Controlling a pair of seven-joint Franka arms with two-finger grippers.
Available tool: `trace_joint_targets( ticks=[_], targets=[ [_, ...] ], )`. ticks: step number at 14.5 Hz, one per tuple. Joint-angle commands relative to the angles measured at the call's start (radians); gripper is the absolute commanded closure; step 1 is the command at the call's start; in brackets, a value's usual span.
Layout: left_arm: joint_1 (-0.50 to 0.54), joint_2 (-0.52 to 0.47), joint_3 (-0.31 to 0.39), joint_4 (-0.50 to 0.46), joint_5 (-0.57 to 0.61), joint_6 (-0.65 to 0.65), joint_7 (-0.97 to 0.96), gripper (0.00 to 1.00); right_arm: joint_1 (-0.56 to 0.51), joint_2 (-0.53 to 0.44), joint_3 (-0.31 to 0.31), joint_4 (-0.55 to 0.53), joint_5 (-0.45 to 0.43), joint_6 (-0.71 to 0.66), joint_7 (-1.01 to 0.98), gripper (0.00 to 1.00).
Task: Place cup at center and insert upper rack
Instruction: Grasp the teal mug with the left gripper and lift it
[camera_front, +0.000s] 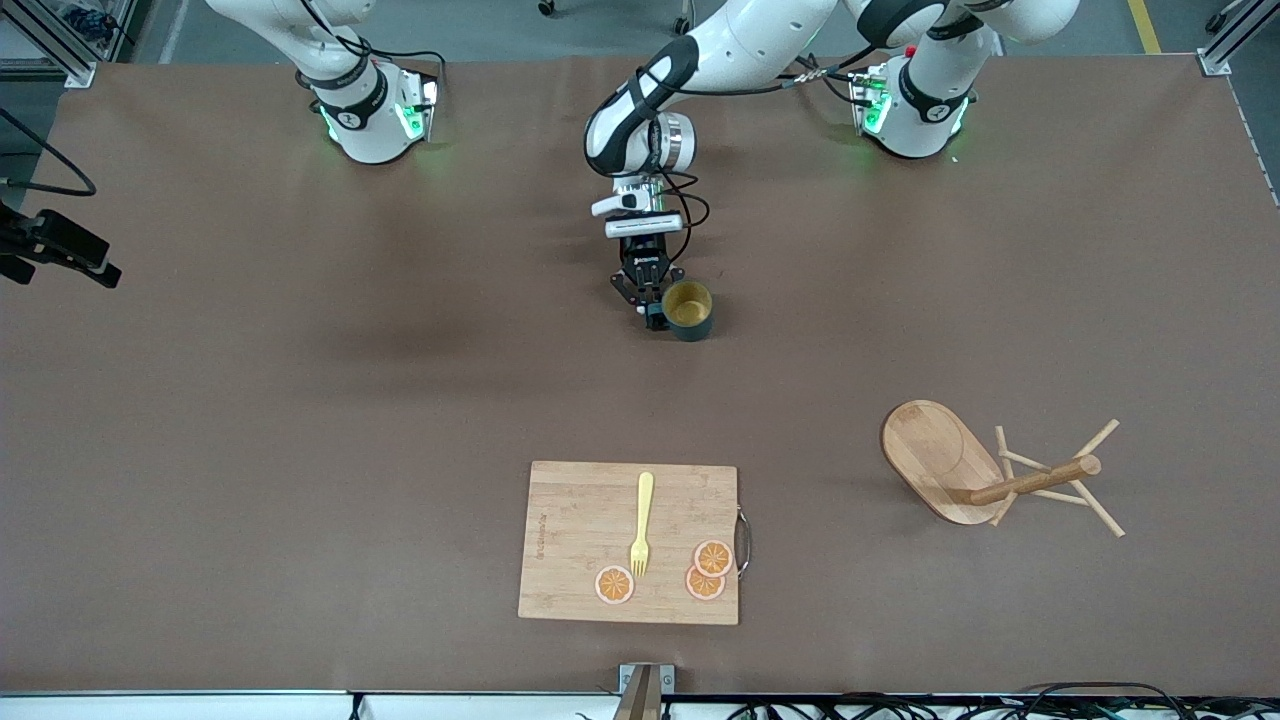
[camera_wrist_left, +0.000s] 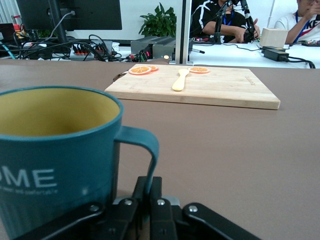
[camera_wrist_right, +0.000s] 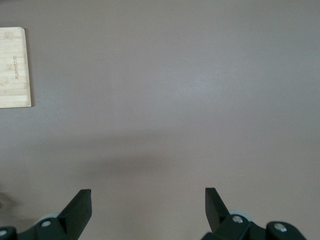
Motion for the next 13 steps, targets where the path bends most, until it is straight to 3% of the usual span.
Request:
trace_joint_targets(
  ticks=[1,6,11,13],
  targets=[
    [0.022,-0.011,-0.001,0.013,-0.022,0.046,-0.001,1.0,0.004,-0.011,-0.001,-0.005,-0.016,-0.007,0.0,0.0],
    [0.054,-0.083,-0.012,0.088,-0.17,0.117,0.057,1.0,0.004,-0.012,-0.001,-0.005,-0.016,-0.008,0.0,0.0],
    [0.096,-0.148,-0.011,0.304,-0.624,0.163,0.495,1.0,0.004,-0.012,-0.001,-0.005,-0.016,-0.01,0.003,0.0],
    [0.127,-0.18,-0.011,0.36,-0.743,0.166,0.586,1.0,0.004,-0.012,0.001,-0.006,-0.016,-0.01,0.003,0.0]
  ],
)
